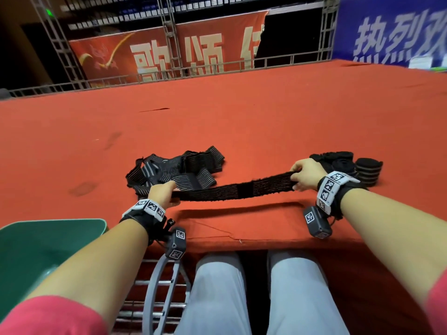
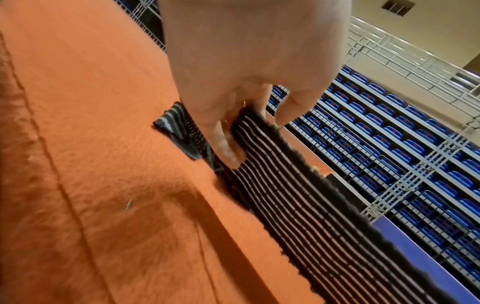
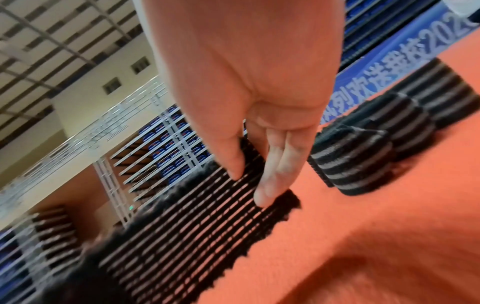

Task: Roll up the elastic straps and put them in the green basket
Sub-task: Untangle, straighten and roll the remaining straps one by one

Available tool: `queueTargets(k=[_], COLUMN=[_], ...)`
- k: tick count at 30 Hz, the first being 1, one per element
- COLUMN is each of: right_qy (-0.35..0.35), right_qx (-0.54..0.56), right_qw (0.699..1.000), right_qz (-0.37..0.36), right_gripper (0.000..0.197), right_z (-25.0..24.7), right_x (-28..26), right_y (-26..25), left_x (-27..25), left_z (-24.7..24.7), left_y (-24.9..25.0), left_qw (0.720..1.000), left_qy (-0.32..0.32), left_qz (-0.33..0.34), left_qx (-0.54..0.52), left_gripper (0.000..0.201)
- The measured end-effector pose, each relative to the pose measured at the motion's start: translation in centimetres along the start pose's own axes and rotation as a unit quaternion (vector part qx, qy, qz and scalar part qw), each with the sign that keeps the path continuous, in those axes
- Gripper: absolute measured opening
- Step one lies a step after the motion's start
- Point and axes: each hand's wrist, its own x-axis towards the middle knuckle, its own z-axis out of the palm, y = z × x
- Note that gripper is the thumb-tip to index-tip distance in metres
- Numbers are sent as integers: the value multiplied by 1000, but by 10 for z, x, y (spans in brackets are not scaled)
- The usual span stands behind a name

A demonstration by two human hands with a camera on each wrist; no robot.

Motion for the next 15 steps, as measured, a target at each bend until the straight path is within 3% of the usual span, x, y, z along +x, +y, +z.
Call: queueTargets(k=[2,4,6,7,10,15], right_qy=[-19,-31,-37,-45,-56,-52], right_qx=[39,72,82,70,3,-52], right_qw=[999,997,996,997,998,997], right_qz=[4,21,17,7,-14,-12], right_gripper=[7,24,23,18,32,30], right_z=[5,9,13,14,17,27], right_x=[-2,-6,-9,-11,-14,-21], right_y=[7,13,20,24,34,44], left_x=[0,3,9,15,-8,-22], left_z=[3,3,0,0,6,11], left_y=[-10,-24,-39,-47,-42,-48], left_qw=[1000,999,992,989,976,963], left_qy=[12,6,2,3,15,6], left_qz=[4,17,29,34,54,67], left_qx=[-11,48,119,146,210,262], left_gripper=[22,27,29,29,32,30])
